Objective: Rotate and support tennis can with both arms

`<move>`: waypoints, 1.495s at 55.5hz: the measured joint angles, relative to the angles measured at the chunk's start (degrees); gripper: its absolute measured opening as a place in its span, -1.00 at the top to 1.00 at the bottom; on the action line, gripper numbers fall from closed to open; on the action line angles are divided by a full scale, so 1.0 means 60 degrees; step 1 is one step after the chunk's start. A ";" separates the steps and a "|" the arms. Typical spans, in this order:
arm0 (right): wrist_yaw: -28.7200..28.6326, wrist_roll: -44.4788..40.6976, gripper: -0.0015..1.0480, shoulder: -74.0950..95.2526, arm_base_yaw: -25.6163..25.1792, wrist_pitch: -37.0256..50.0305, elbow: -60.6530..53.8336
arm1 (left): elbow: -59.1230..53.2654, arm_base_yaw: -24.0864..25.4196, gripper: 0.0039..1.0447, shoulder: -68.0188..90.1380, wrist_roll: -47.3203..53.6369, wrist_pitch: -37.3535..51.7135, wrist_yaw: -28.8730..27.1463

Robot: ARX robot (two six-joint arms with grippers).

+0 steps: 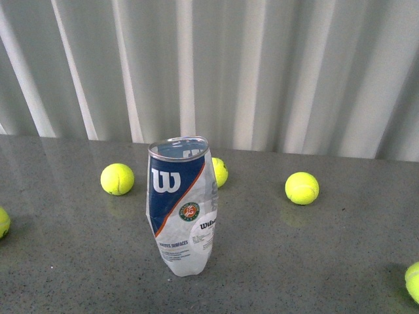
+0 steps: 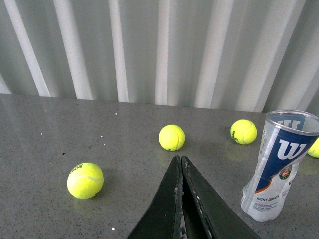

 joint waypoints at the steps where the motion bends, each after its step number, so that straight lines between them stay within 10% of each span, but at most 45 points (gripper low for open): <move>1: 0.0000 0.0000 -0.86 0.0000 0.0000 0.0000 0.0000 | -0.0015 0.0000 0.93 -0.0044 0.0000 -0.0029 0.0000; 77: 0.0004 0.0000 -0.86 0.0000 0.0000 0.0000 0.0000 | -0.0495 0.0000 0.93 -0.5388 -0.0029 -0.4612 -0.0011; 83: 0.0004 0.0000 -0.86 0.0004 0.0000 0.0000 0.0000 | -0.0495 0.0000 0.59 -0.5388 -0.0036 -0.4612 -0.0011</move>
